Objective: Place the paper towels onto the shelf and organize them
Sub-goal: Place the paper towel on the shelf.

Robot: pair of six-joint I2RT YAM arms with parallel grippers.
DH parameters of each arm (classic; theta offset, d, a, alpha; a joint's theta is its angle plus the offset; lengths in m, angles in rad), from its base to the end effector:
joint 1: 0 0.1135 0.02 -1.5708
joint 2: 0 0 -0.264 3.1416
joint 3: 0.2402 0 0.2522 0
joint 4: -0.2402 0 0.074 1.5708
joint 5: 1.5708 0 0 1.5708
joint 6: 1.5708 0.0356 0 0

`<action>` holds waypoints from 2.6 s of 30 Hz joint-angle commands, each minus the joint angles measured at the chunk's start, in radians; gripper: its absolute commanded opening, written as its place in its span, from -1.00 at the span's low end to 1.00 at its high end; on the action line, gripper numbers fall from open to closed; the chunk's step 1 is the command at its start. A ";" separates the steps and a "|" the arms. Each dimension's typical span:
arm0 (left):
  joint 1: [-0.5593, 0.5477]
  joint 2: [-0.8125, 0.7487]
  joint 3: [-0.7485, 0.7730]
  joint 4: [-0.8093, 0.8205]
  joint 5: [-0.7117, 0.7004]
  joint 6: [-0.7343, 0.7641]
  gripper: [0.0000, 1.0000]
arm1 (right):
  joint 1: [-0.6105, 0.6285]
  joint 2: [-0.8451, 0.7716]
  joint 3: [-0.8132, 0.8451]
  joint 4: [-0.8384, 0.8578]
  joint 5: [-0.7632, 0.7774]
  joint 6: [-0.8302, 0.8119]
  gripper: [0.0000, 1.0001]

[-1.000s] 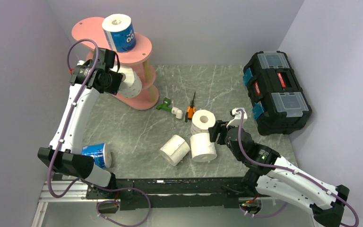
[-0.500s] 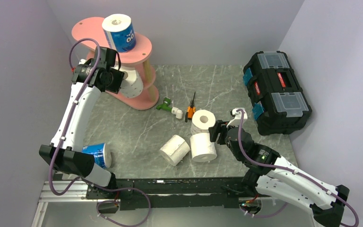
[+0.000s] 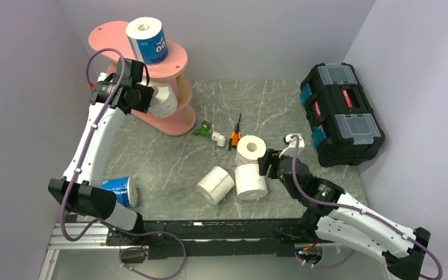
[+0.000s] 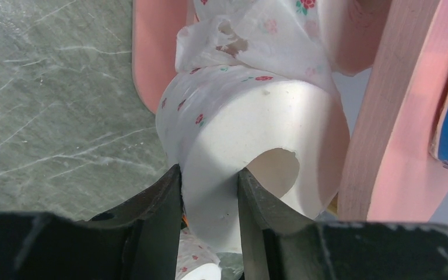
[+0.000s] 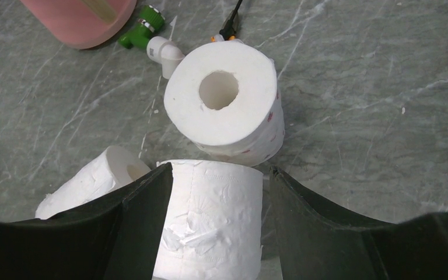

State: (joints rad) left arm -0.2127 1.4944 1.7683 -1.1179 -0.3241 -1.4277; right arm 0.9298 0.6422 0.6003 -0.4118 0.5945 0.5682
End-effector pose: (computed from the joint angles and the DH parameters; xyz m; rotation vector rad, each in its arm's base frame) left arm 0.2869 -0.0504 0.4202 -1.4862 1.8775 -0.3981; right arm 0.1050 0.1074 0.2759 0.0164 1.9622 0.3877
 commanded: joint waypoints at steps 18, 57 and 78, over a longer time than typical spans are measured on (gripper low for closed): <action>0.004 -0.076 -0.056 0.177 0.041 -0.034 -0.29 | -0.001 0.000 -0.002 0.011 0.018 -0.002 0.29; 0.006 -0.164 -0.189 0.223 0.065 0.003 0.59 | -0.002 0.006 0.001 0.010 0.015 -0.002 0.30; 0.006 -0.443 -0.396 0.213 0.094 0.682 0.99 | -0.002 0.017 0.014 0.007 -0.004 -0.002 0.36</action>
State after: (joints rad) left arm -0.2108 1.0779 1.3972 -0.8967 -0.2321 -0.9756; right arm 0.9298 0.6521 0.5953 -0.4183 0.5934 0.5682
